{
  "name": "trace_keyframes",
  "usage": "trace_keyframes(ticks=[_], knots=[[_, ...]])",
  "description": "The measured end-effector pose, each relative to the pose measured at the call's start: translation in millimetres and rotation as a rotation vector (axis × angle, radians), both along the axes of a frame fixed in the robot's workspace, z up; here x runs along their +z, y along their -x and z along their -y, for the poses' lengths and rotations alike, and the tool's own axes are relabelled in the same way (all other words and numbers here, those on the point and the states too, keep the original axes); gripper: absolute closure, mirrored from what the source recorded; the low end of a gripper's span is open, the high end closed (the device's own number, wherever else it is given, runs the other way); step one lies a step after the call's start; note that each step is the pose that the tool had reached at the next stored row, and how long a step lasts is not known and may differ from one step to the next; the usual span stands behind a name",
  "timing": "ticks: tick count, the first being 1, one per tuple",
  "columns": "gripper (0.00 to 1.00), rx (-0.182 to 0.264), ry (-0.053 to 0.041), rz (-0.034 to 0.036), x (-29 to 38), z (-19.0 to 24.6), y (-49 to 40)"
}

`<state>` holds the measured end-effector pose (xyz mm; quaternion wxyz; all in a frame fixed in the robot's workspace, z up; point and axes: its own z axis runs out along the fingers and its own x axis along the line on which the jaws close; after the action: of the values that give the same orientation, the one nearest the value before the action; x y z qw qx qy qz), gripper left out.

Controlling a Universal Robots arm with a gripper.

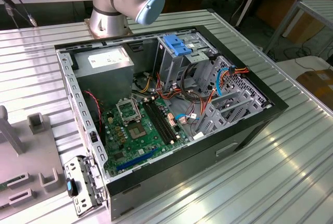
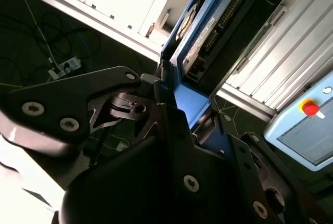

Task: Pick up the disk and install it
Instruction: 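Pick up the disk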

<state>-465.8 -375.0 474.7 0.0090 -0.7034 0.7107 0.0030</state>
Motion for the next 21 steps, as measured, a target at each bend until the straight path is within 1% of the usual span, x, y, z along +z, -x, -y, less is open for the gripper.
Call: trace_keyframes(ticks=[1, 3, 8, 9, 12, 13, 15, 21], knots=[[0.63, 0.0, 0.0001, -0.0006, 2.8, 0.0, 0.0], [0.63, 0.0, 0.0001, -0.0011, 6.3, 0.0, 0.0], [0.63, 0.0, 0.0001, -0.002, 12.7, 0.0, -0.1], [0.63, 0.0, 0.0002, -0.0023, 15.6, 0.0, -0.1], [0.63, 0.0, 0.0001, -0.0027, 27.2, 0.0, -0.1], [0.63, 0.0, 0.0001, -0.0028, 30.0, 0.0, -0.1], [0.63, 0.0, 0.0001, -0.0028, 33.1, 0.0, 0.0], [0.63, 0.0, 0.0001, -0.0033, 49.6, 0.0, -0.1]])
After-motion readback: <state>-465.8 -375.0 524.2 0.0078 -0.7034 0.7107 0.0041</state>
